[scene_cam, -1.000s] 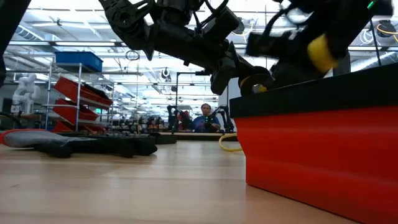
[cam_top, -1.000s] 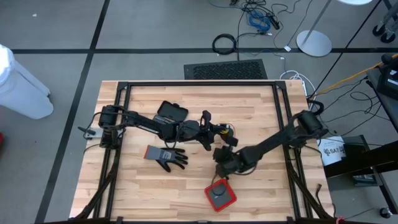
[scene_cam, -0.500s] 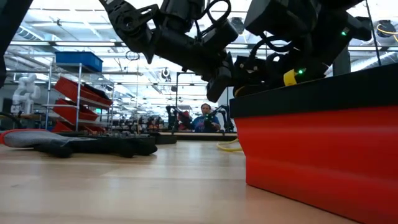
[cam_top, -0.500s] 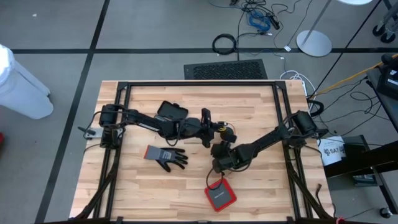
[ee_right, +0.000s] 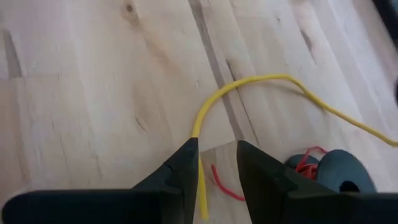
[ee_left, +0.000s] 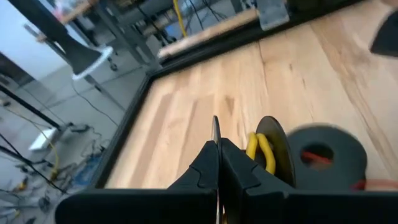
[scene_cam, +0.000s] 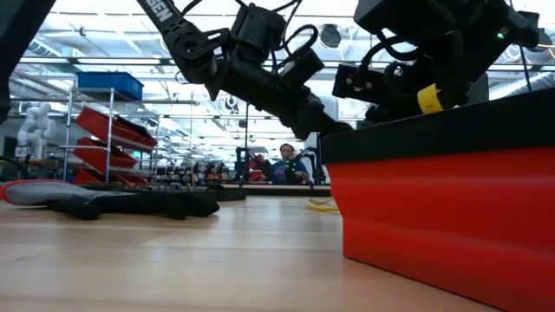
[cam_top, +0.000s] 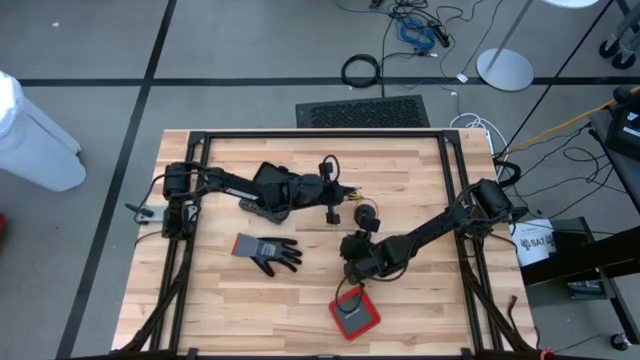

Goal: Coil cords
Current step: Coil the yellow wire onto the spool

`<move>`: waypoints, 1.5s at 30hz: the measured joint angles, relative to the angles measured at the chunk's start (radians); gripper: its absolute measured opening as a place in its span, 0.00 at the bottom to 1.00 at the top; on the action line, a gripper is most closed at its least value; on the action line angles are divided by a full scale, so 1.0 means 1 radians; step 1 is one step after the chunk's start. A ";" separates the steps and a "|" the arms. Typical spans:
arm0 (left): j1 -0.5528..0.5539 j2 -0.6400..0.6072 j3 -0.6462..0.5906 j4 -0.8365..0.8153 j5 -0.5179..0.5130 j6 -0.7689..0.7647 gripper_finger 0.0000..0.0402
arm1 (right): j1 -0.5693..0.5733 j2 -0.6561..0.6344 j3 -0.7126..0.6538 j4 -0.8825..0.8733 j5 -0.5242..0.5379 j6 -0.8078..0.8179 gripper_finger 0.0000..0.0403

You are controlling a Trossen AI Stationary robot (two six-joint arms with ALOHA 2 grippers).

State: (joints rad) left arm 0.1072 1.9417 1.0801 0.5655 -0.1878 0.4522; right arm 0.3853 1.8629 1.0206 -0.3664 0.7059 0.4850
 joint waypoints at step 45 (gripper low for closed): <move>0.004 0.054 0.000 -0.028 0.049 -0.028 0.00 | -0.060 -0.077 -0.006 0.020 -0.422 -0.015 0.00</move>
State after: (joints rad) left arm 0.1112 1.9961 1.0798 0.5371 -0.1387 0.4240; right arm 0.3256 1.7860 1.0143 -0.3461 0.2844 0.4702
